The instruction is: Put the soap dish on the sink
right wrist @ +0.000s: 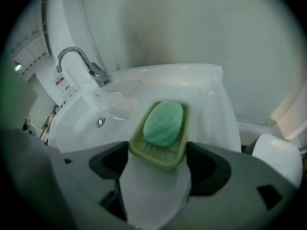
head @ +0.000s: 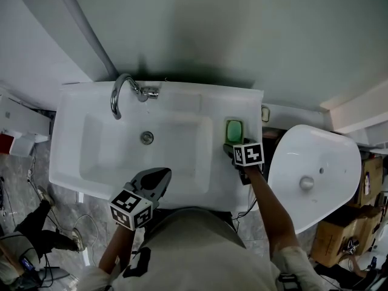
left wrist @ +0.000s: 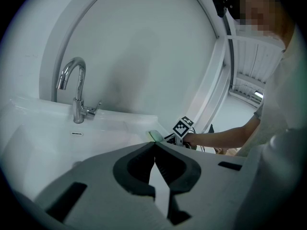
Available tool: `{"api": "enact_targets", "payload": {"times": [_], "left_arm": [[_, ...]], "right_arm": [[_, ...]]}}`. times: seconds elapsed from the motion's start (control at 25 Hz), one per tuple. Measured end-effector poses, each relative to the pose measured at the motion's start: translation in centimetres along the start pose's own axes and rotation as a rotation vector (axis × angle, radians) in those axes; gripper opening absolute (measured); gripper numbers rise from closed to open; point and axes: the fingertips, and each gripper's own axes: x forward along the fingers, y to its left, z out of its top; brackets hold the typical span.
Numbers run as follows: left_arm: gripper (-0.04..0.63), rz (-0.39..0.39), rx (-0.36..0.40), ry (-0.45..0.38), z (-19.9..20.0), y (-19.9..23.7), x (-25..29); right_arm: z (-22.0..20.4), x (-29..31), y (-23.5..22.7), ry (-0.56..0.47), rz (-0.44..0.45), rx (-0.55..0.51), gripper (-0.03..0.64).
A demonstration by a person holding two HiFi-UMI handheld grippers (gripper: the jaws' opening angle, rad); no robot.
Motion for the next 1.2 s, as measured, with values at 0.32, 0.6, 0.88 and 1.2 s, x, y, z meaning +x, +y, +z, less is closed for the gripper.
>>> {"api": "enact_targets", "payload": {"times": [0.32, 0.6, 0.88, 1.2], "left_arm": [[0.02, 0.002, 0.006, -0.01, 0.2, 0.0, -0.3], [0.02, 0.021, -0.003, -0.025, 0.4, 1.0, -1.4], [0.02, 0.045, 0.02, -0.068, 1.4, 2.6, -3.3], [0.02, 0.02, 0.051, -0.096, 1.4, 2.3, -4.9]], "right_arm": [[1.2, 0.4, -0.7, -0.017, -0.013, -0.005, 0.387], [1.8, -0.6, -0.7, -0.053, -0.041, -0.031, 0.385], [3.5, -6.3, 1.8, -0.242, 0.056, 0.058, 0.38], [5.1, -12.6, 9.9, -0.427, 0.299, 0.181, 0.303]]}}
